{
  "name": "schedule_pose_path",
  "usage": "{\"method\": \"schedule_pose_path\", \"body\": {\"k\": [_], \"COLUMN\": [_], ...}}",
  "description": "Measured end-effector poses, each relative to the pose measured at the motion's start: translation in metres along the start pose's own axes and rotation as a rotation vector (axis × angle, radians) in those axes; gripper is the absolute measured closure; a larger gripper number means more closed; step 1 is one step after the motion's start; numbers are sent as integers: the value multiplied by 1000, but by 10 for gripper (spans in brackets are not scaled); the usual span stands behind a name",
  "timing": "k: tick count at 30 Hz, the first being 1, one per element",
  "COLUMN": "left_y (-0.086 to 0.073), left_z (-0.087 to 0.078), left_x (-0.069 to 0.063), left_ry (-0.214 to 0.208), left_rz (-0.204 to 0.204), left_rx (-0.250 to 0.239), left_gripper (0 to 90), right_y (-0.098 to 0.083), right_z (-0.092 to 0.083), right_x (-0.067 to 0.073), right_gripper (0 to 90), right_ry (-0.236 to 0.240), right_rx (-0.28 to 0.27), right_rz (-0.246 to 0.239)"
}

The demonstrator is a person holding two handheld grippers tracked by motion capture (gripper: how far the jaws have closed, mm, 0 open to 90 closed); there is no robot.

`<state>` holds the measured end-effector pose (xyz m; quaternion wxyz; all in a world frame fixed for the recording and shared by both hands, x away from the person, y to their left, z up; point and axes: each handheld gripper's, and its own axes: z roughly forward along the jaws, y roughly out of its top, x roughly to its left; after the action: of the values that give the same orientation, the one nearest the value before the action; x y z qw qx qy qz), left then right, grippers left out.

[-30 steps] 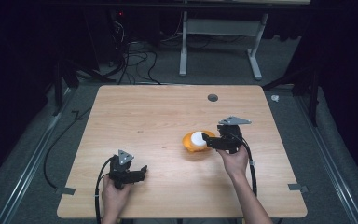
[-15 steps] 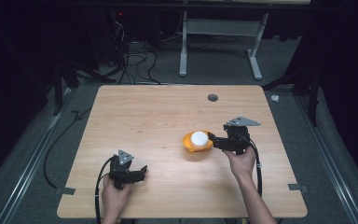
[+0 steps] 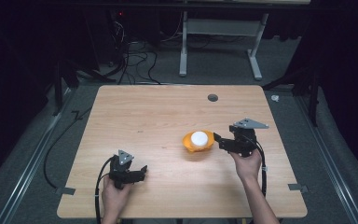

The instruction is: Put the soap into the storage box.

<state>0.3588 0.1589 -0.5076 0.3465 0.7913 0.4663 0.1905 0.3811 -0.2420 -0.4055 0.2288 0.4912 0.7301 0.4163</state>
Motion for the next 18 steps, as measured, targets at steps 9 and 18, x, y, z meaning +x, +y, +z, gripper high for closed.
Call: {"method": "schedule_pose_path", "body": {"k": [9,18], "left_y": [0,0], "left_z": [0,0], "left_x": [0,0], "left_ry": [0,0], "left_rz": [0,0], "left_rx": [-2,-2], "left_gripper": [149,149], "right_y": [-3,-7], "right_z": [-9,-17], "right_x": [-4,-8], "right_gripper": [276,277], "right_ry": [-14,-26], "right_rx": [-7,-14], "right_rz": [10,15]}}
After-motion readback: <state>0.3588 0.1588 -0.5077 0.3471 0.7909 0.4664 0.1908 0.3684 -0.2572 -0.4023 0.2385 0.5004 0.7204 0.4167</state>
